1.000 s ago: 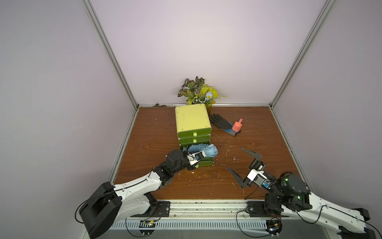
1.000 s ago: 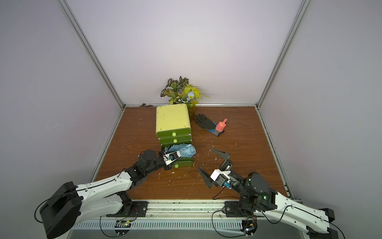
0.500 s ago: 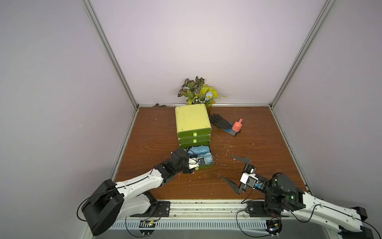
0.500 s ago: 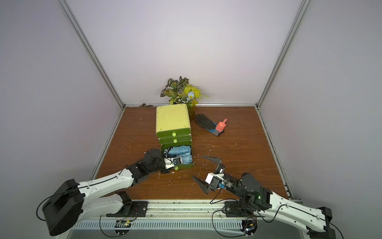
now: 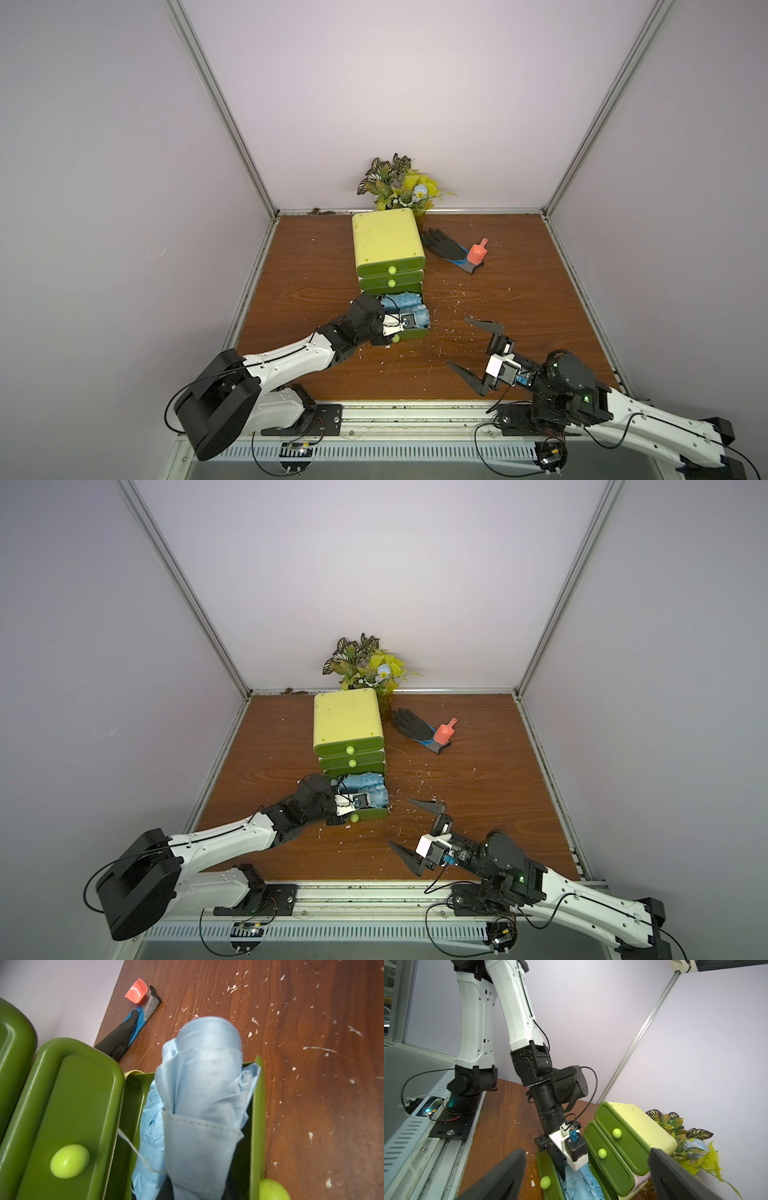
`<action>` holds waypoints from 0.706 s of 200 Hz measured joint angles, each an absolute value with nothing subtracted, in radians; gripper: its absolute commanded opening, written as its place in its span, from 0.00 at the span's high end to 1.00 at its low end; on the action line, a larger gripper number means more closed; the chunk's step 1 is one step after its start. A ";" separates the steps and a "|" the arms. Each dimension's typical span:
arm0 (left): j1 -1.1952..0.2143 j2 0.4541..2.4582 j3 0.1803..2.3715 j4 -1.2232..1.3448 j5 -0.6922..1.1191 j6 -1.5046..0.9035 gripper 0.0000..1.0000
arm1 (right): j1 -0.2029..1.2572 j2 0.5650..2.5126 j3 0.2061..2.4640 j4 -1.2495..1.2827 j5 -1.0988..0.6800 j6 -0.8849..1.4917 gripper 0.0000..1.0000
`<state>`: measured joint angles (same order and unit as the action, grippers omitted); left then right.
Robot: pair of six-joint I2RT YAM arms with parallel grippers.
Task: Place the umbrella in the drawer by color
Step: Place the umbrella in the drawer.
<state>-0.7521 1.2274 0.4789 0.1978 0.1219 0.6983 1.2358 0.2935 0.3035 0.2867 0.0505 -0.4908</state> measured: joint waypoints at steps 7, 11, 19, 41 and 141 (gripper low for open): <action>-0.752 1.227 0.479 0.196 0.113 0.707 1.00 | 1.236 0.294 0.302 0.287 0.047 -0.490 0.01; -0.752 1.227 0.479 0.195 0.108 0.710 1.00 | 1.236 0.294 0.302 0.288 0.046 -0.491 0.01; -0.752 1.228 0.479 0.193 0.095 0.720 1.00 | 1.236 0.294 0.302 0.288 0.046 -0.491 0.01; -0.751 1.231 0.479 0.189 0.065 0.739 1.00 | 1.236 0.294 0.302 0.288 0.044 -0.493 0.01; -0.743 1.081 0.506 0.181 0.036 0.654 0.02 | 1.236 0.279 0.315 0.282 0.113 -0.399 0.01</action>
